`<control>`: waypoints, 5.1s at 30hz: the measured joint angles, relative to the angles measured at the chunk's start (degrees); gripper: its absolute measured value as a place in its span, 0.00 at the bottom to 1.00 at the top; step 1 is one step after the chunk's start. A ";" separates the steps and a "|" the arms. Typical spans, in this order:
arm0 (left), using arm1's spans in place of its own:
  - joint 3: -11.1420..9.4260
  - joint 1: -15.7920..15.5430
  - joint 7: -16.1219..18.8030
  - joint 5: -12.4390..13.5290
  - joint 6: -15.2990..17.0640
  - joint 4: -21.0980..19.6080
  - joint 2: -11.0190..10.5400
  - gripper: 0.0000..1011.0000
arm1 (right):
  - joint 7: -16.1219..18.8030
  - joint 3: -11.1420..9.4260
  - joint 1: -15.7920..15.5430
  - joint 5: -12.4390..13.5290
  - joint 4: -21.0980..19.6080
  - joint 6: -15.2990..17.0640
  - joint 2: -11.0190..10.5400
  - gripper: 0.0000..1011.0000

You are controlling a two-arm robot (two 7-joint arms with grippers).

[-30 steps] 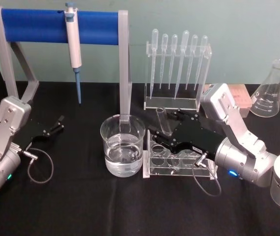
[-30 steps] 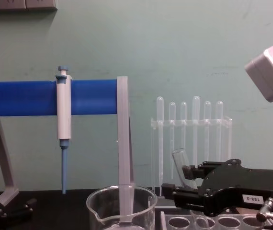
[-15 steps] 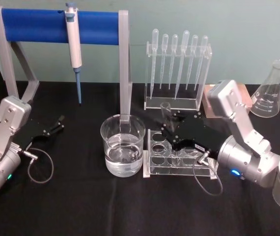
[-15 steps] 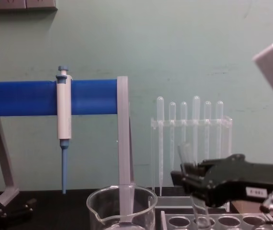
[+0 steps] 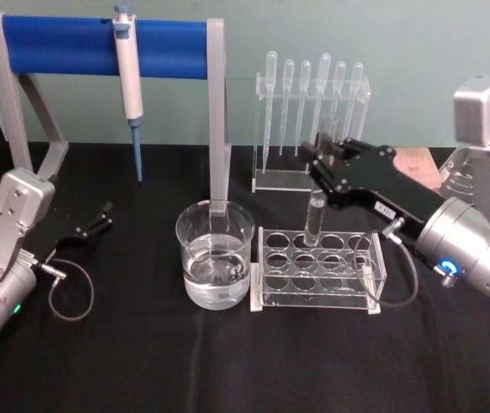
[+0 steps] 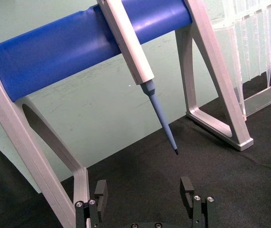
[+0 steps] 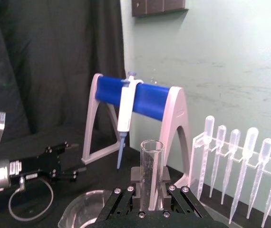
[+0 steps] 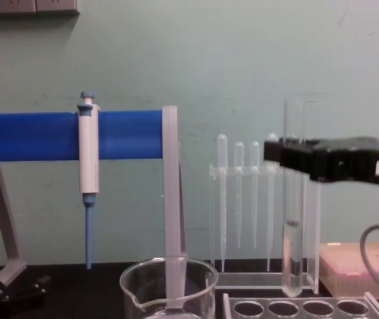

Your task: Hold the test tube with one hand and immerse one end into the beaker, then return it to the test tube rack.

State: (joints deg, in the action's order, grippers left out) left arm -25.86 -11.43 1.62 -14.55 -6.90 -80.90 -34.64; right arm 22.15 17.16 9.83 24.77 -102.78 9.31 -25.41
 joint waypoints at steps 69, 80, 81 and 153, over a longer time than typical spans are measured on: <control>0.00 0.00 0.00 0.00 0.00 0.00 0.00 0.99 | -0.90 -0.17 0.24 0.94 -0.37 0.27 -0.19 0.22; 0.00 0.00 0.00 0.00 0.00 0.00 0.00 0.99 | -0.91 -0.17 0.24 0.94 -0.37 0.27 -0.19 0.22; 0.00 0.00 0.00 0.00 0.00 0.00 0.00 0.99 | -0.91 -0.17 0.24 0.94 -0.37 0.28 -0.19 0.22; 0.00 0.00 0.00 0.00 0.00 0.00 0.00 0.99 | -0.91 -0.17 0.24 0.94 -0.37 0.28 -0.19 0.22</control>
State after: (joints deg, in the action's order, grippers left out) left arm -25.86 -11.43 1.62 -14.55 -6.91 -80.90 -34.65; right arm 21.24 16.98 10.07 25.71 -103.15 9.59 -25.60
